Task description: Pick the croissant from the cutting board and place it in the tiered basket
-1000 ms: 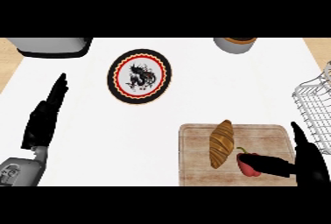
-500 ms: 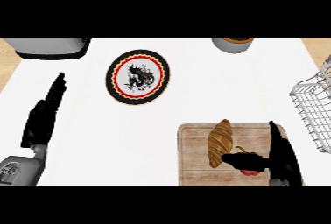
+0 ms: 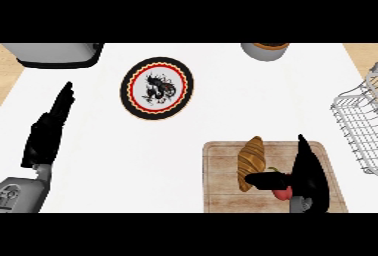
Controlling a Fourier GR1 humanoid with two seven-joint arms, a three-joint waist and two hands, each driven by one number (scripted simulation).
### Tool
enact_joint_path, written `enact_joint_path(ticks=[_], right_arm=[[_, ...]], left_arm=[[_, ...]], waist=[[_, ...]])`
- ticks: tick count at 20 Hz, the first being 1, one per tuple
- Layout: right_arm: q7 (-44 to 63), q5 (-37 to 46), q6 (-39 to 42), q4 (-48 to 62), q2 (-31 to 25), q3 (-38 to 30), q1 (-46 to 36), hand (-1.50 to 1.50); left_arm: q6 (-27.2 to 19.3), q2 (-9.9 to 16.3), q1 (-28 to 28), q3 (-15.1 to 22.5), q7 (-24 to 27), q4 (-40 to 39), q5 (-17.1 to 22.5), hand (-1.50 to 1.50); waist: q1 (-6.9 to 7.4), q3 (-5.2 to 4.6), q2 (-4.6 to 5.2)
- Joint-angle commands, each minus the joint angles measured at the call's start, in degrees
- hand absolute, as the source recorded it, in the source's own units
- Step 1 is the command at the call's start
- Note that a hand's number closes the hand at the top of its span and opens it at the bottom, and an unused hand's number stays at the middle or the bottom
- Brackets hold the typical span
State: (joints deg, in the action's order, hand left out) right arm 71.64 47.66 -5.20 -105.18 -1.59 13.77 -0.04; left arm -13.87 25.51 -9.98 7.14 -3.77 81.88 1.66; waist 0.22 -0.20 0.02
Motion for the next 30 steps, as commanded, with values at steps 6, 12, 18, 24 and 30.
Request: enact_joint_path(ticks=[6, 12, 18, 24, 30], right_arm=[[13.58, 1.18, 5.24, 3.04, 1.56, -1.12, -3.09, -1.5], [13.58, 0.35, 1.86, 4.06, 1.57, 0.75, -1.82, -1.5], [13.58, -0.33, 0.07, 5.74, 1.58, 1.72, -2.18, -1.5], [13.57, -2.34, -2.69, 11.56, 1.58, 2.81, -4.25, -1.5], [11.86, -5.83, -1.59, 13.49, 1.57, -0.23, -5.33, -1.5]], left_arm=[[0.54, -0.38, 0.56, -0.81, -0.16, 0.36, -0.36, 0.0], [1.62, -0.55, -0.05, -2.27, 2.0, -1.55, -0.01, 0.0], [1.91, -0.94, -1.99, -1.76, -0.49, -1.07, -1.19, 0.0], [0.67, -2.92, 1.42, -0.52, 0.36, 0.59, -2.75, 0.0], [0.99, -2.85, 0.25, -1.64, -0.51, 0.43, -3.13, 0.0]], waist=[[0.25, 0.1, 0.01], [-0.09, 0.1, 0.04], [-0.15, 0.14, 0.08], [0.44, 0.19, 0.01], [0.02, 0.19, 0.0]])
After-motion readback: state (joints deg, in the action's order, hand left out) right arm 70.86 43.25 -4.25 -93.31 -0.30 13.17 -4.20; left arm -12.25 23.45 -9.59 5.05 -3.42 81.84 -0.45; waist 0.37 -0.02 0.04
